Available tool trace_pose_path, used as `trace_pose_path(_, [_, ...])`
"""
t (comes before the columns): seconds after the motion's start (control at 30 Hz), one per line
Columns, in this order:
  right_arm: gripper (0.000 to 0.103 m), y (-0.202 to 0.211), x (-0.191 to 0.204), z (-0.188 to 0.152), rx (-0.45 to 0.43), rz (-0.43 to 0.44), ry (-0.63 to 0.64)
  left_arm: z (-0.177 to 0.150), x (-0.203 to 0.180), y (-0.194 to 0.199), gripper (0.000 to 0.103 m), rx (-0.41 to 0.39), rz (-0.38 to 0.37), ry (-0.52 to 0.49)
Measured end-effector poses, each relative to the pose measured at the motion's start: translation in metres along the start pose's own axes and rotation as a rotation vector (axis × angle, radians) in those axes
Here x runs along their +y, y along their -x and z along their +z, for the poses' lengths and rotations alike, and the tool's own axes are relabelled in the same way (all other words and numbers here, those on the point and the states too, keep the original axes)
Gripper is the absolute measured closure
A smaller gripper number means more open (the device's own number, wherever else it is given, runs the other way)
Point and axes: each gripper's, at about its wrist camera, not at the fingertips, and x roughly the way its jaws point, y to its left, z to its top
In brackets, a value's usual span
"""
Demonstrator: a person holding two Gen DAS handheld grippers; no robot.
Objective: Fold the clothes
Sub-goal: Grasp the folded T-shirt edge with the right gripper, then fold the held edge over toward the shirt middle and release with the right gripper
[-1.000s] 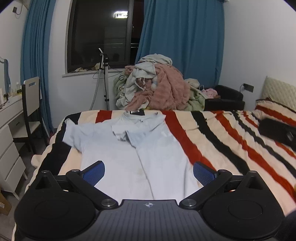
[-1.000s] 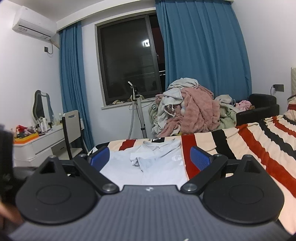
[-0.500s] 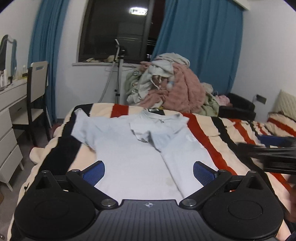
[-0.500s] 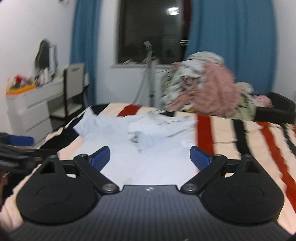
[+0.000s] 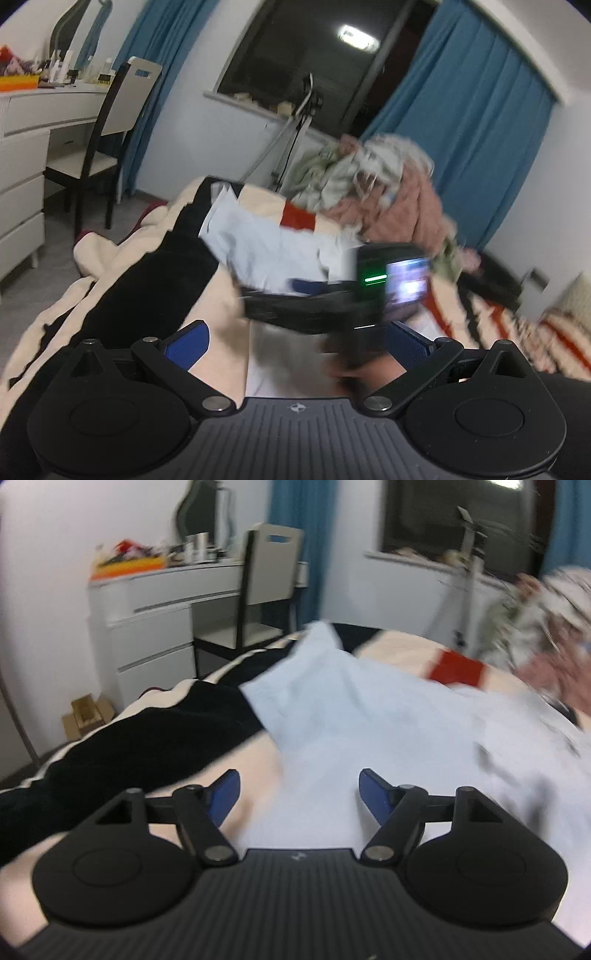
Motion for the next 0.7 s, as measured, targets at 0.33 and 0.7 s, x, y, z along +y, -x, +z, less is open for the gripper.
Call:
trace_pose_path(0.33, [0.073, -0.109, 0.005, 0.05, -0.039, -0.32, 0.148, -0.001, 0.057, -0.054, 0.0, 0.054, 0.079, 0.167])
trace_pose_path(0.7, [0.097, 0.013, -0.105, 0.079, -0.308, -0.367, -0.123, -0.015, 0.039, -0.058, 0.0, 0.091, 0.078, 0.101])
